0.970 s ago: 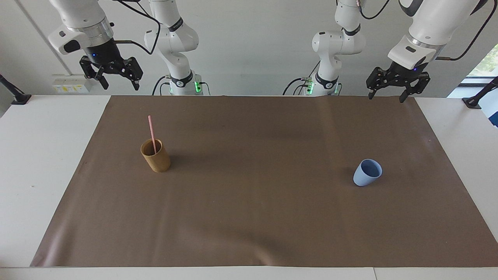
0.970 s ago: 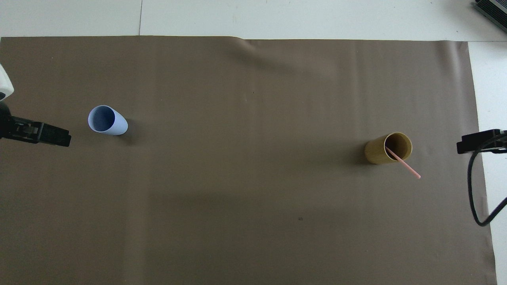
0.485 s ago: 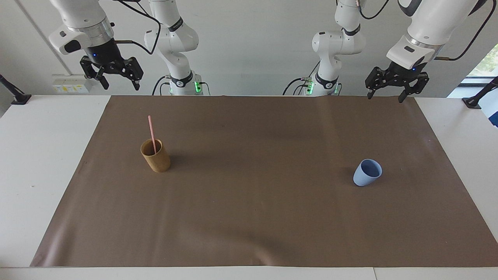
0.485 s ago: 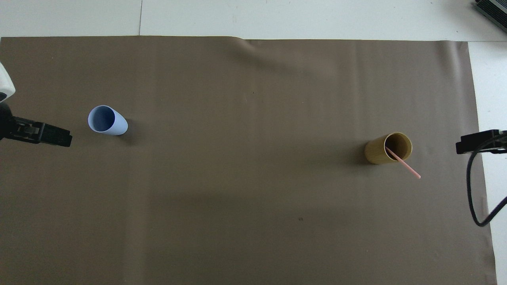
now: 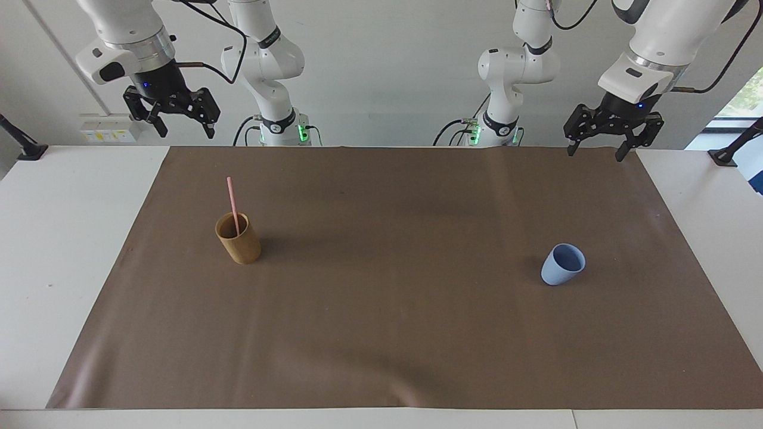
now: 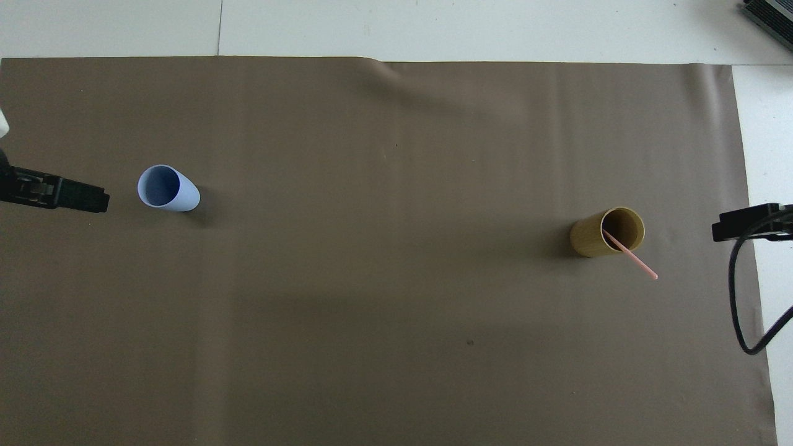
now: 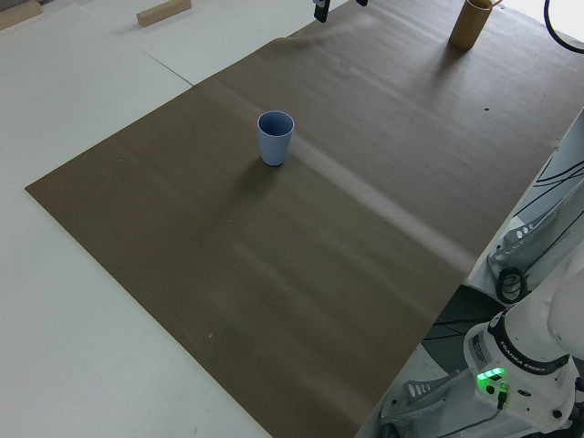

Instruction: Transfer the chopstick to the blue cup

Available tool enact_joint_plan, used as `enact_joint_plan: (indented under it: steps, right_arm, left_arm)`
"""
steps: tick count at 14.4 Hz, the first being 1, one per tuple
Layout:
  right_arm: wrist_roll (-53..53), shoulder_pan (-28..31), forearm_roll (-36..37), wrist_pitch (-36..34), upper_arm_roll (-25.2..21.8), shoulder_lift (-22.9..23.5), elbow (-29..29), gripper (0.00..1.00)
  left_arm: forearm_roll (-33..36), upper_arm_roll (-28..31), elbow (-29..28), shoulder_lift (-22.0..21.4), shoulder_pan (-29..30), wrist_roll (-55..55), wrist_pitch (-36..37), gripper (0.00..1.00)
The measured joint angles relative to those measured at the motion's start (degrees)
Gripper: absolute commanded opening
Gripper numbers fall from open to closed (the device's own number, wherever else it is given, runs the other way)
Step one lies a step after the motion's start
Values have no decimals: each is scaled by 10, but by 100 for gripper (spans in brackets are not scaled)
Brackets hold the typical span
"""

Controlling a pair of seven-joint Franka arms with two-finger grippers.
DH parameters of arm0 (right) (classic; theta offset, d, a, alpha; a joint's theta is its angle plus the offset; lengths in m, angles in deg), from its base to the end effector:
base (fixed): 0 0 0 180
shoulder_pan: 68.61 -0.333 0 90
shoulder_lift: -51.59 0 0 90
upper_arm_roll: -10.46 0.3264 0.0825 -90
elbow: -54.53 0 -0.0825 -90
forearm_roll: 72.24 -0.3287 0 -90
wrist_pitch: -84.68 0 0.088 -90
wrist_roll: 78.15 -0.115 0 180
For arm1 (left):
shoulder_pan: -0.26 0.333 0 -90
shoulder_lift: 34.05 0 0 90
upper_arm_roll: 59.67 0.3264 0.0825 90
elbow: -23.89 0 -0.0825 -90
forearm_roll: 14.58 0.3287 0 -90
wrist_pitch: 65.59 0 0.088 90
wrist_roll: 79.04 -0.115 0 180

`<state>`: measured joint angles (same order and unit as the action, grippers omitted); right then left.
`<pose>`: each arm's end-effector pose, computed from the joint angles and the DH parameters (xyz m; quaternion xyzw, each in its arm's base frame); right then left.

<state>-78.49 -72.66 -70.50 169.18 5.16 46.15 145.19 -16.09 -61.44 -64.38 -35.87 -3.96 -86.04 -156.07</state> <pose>0.4583 -0.0164 0.6591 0.9998 -0.0150 -0.0066 0.0107 0.4879 -0.0545 0.6560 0.9928 -0.1134 0.0353 0.0124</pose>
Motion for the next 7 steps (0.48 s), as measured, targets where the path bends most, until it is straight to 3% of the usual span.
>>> enact_joint_plan:
  steps: [7]
  right_arm:
    - [-11, 0, 0, 0, 0, -3, 5, 100]
  left_arm:
    - [-6, 4, 5, 50, 28, -17, -80, 100]
